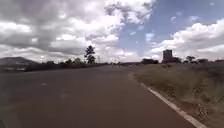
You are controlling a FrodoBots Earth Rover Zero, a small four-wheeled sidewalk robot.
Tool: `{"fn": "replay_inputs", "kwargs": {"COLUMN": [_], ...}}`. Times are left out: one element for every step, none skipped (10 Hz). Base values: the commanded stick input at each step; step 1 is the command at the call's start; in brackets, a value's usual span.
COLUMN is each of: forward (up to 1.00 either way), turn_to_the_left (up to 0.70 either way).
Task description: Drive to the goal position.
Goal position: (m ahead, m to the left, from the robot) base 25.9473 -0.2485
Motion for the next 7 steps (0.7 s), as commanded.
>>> {"fn": "replay_inputs", "kwargs": {"forward": [0.70, 0.70, 0.70, 0.70, 0.70, 0.70, 0.70], "turn_to_the_left": [0.00, 0.00, 0.00, 0.00, 0.00, 0.00, 0.00]}}
